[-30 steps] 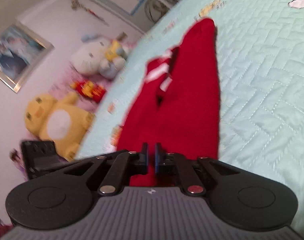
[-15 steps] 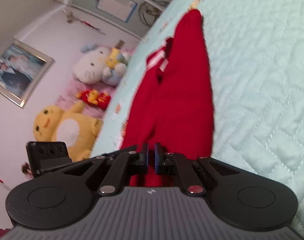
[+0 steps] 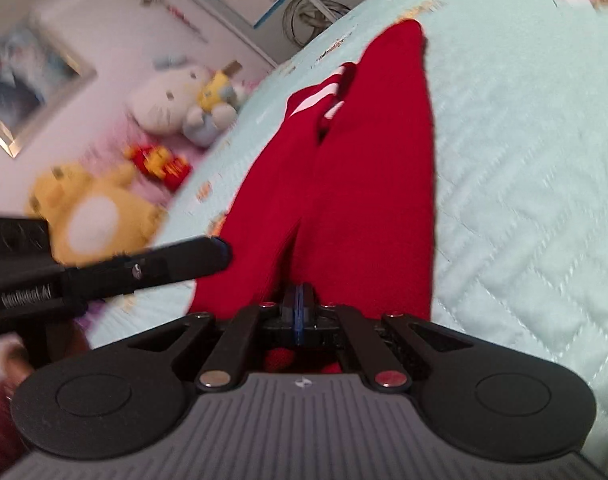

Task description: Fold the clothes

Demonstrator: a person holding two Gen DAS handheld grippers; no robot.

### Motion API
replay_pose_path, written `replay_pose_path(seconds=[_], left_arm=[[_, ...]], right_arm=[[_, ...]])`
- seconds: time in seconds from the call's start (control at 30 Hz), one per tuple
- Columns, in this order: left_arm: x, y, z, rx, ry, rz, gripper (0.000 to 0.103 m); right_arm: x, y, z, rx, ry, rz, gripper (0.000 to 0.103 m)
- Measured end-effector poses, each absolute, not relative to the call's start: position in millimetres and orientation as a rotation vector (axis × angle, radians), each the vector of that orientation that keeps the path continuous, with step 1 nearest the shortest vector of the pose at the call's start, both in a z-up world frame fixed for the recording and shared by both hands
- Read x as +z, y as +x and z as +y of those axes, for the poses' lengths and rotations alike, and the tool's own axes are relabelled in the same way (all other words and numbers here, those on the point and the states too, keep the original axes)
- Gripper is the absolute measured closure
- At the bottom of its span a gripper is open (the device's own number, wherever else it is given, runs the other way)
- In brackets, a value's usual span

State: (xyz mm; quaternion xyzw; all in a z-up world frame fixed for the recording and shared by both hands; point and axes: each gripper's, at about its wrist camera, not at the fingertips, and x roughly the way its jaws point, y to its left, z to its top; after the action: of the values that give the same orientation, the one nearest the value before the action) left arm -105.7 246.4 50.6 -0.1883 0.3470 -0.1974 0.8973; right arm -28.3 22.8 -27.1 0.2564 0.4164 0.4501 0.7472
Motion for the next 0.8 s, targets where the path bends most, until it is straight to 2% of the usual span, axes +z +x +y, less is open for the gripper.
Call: replay_pose_path(seconds=[0.07, 0.1, 0.17, 0.3, 0.53, 0.57, 0.77, 0.8], left_arm=[[33, -99, 249, -0.403, -0.452, 0.74, 0.091], [30, -97, 255, -0.39, -0.494, 0.747, 0.099], [23, -96, 263, -0.354, -0.52, 0.774, 0.1], [23, -104, 254, -0.357, -0.444, 0.762, 0.1], [32, -110, 235, -0.304, -0.274, 0.741, 0.099], [32, -111, 231, -0.295, -0.243, 0.736, 0.099], [31, -118, 223, -0.27, -0.151, 0.7, 0.099], [30, -118, 225, -0.272, -0.16, 0.696, 0.099]], right_arm=[[-28, -25, 22, 0.975, 0.573, 0.933, 0.103], [-29, -24, 22, 0.977, 0.582, 0.94, 0.103], [-26, -21, 17, 0.983, 0.603, 0.964, 0.103], [-12, -15, -10, 0.93, 0.648, 0.883, 0.096], [-10, 34, 31, 0.956, 0.628, 0.892, 0.097], [-12, 41, 36, 0.951, 0.633, 0.901, 0.103], [-23, 72, 59, 0.923, 0.673, 0.935, 0.103], [-21, 69, 55, 0.921, 0.691, 0.917, 0.096]])
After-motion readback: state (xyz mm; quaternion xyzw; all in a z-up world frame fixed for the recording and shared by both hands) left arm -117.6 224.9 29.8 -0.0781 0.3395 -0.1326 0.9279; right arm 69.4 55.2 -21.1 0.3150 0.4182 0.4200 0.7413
